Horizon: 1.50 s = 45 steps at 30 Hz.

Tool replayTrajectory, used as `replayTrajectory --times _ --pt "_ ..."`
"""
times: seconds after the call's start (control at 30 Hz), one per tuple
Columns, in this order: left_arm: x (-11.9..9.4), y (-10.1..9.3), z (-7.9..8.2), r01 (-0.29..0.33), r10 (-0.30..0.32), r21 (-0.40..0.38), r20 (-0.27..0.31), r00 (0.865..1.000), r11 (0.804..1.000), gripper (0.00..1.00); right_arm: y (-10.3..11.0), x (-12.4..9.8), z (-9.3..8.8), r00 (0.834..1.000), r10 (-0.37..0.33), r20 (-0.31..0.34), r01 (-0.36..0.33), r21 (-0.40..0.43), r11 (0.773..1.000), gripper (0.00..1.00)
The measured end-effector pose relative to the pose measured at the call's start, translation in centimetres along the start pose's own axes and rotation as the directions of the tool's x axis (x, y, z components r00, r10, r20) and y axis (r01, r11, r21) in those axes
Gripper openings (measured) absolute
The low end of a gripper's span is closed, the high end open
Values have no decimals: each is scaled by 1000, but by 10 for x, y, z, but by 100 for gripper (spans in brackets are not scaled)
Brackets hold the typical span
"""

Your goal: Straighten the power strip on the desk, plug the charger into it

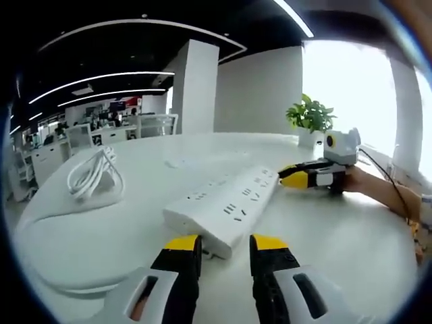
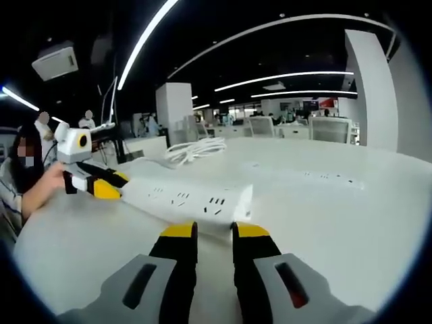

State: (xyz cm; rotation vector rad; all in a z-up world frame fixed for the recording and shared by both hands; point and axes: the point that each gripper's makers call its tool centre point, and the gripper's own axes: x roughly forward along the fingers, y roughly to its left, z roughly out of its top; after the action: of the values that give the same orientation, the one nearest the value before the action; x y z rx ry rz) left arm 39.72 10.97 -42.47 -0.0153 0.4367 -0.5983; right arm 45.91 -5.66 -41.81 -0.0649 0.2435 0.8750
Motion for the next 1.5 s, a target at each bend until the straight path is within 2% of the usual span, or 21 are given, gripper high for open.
replayTrajectory --times 0.87,1.5 --pt "-7 -2 -3 -1 1 -7 -7 1000 1000 27 19 -17 -5 1000 5 -2 -5 2 1000 19" --pt "-13 -6 -6 20 -20 -21 -5 1000 1000 26 31 -29 -9 1000 16 -4 -16 3 1000 19"
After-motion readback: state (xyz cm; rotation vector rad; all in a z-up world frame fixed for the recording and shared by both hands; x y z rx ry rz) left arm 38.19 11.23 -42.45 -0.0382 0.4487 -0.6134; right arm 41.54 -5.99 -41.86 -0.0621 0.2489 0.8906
